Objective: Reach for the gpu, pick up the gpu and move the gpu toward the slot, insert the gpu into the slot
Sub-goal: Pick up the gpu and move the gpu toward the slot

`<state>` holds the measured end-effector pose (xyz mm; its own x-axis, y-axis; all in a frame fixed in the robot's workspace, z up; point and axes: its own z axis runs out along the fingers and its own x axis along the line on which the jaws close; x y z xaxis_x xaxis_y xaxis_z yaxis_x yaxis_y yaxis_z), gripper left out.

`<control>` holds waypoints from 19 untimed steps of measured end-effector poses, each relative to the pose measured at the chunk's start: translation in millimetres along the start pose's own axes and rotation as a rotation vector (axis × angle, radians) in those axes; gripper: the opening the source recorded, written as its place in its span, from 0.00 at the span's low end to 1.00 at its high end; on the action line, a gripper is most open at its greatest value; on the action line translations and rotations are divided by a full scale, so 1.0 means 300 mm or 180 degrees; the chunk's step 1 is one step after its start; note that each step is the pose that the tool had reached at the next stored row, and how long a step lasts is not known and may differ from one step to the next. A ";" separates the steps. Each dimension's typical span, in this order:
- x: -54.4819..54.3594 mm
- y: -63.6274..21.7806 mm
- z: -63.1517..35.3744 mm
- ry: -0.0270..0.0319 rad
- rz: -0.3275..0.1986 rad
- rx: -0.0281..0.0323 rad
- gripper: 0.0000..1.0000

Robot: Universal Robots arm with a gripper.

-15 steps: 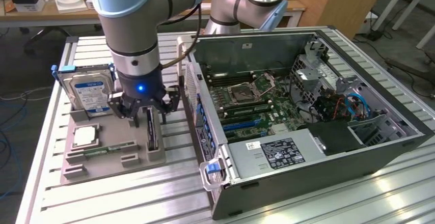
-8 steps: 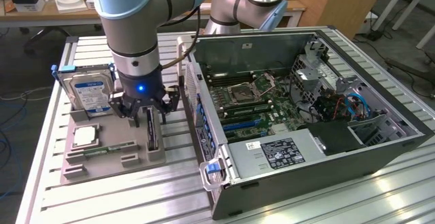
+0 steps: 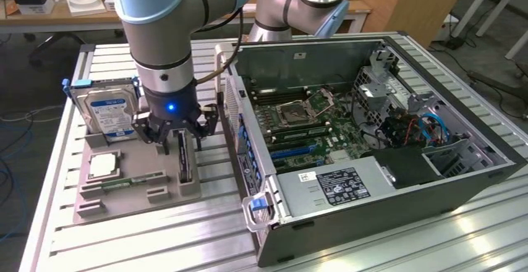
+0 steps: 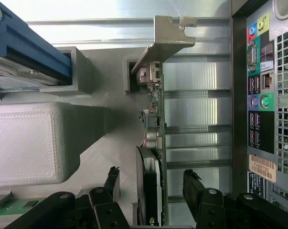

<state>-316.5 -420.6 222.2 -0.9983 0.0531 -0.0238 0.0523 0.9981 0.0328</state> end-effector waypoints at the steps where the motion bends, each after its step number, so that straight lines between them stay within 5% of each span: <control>1: 0.000 0.000 0.000 0.0000 0.0000 0.0000 0.65; 6: 0.000 0.000 0.000 0.0000 0.0000 0.0000 0.50; 19: 0.004 0.000 0.000 0.0001 0.0000 -0.0014 0.42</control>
<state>-317.6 -420.6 222.2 -0.9983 0.0532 -0.0235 0.0523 0.9979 0.0372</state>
